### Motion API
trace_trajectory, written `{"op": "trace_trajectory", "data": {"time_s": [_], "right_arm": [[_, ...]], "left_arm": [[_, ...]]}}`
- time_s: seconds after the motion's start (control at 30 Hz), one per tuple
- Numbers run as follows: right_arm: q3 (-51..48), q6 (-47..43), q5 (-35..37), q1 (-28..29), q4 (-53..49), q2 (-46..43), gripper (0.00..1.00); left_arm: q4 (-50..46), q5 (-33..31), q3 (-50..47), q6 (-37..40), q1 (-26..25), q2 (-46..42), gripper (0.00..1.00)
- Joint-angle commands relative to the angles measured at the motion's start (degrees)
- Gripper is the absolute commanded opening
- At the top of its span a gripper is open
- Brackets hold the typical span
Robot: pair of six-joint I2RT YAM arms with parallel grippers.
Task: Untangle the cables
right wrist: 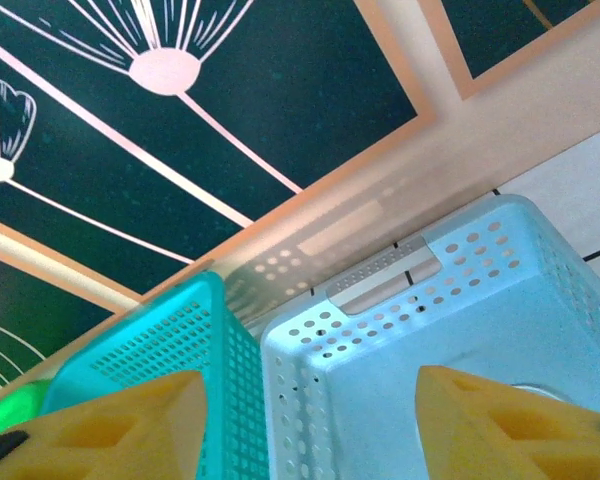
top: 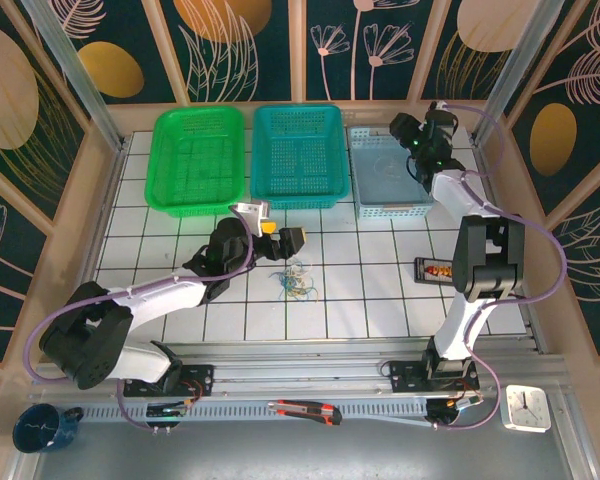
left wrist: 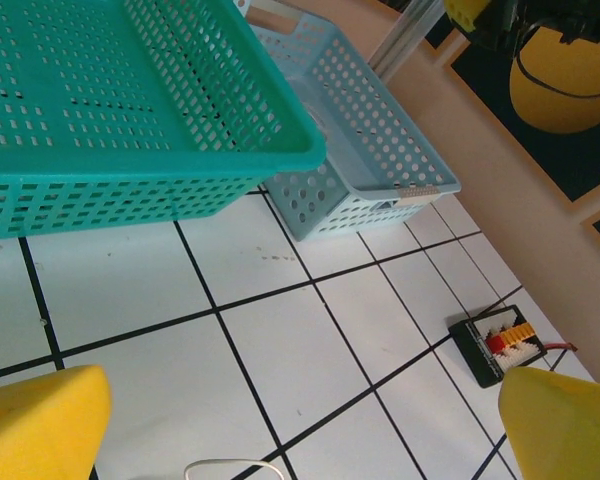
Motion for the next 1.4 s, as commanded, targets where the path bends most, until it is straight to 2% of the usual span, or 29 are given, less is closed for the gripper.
{"op": "trace_trajectory", "data": {"time_s": [0.0, 0.17, 0.37, 0.6, 0.7, 0.93, 1.17, 1.37], "right_arm": [[-2.9, -1.0, 0.4, -0.1, -1.0, -5.5, 0.59], [-7.5, -0.1, -1.5, 0.6, -0.8, -11.4, 0.59], [-13.1, 0.0, -2.8, 4.6, -0.8, -18.0, 0.59], [-19.7, -2.2, -1.4, 14.2, -1.2, -23.5, 0.59], [-22.2, -2.5, -1.2, 18.8, -1.2, -24.1, 0.59], [-27.7, -2.9, -1.7, 27.5, -2.7, -23.9, 0.59], [-34.3, -4.0, -3.8, 34.7, -5.3, -24.1, 0.59], [-36.9, -1.7, -1.6, 44.2, -7.9, -25.4, 0.56]], "left_arm": [[-0.5, 0.2, 1.1, -1.2, -0.2, -0.3, 0.99], [-0.7, 0.2, 1.1, -1.4, -0.2, -0.2, 0.99], [-0.6, -1.4, -0.3, -2.3, -0.2, -0.5, 0.99], [-0.8, -6.0, -3.9, -5.2, -0.2, -2.2, 0.99], [-1.6, -10.6, -6.0, -8.1, -0.1, -4.0, 0.99], [0.5, -14.2, -12.1, -10.6, 0.0, -10.2, 0.99], [-2.5, -11.2, -14.3, -13.6, 0.9, -15.4, 0.99], [-5.8, -7.9, -14.3, -16.8, 2.5, -15.8, 0.99]]}}
